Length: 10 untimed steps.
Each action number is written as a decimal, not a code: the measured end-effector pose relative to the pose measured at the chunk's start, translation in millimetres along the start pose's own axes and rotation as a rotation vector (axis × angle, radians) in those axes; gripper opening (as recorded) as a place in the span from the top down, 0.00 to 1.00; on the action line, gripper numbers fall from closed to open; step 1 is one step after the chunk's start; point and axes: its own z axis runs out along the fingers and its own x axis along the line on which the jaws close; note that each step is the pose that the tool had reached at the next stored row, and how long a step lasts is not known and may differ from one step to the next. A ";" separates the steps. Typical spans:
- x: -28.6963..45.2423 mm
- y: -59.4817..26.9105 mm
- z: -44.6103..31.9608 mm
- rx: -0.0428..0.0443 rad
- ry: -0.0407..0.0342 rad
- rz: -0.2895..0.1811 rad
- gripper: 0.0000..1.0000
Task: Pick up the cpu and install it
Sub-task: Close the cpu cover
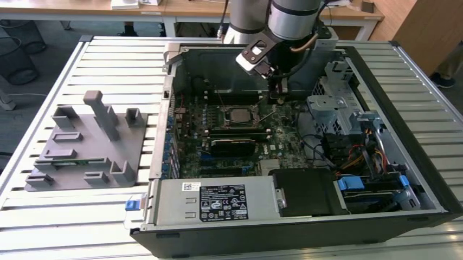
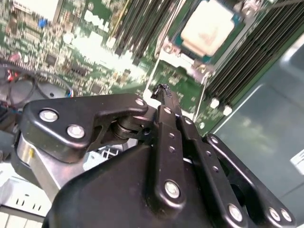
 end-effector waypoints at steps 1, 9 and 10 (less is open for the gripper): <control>0.7 3.0 0.2 0.0000 0.0000 0.000 0.89; 12.3 14.6 3.0 0.0001 0.0000 -0.002 0.89; 13.3 16.8 3.6 0.0002 0.0000 -0.002 0.89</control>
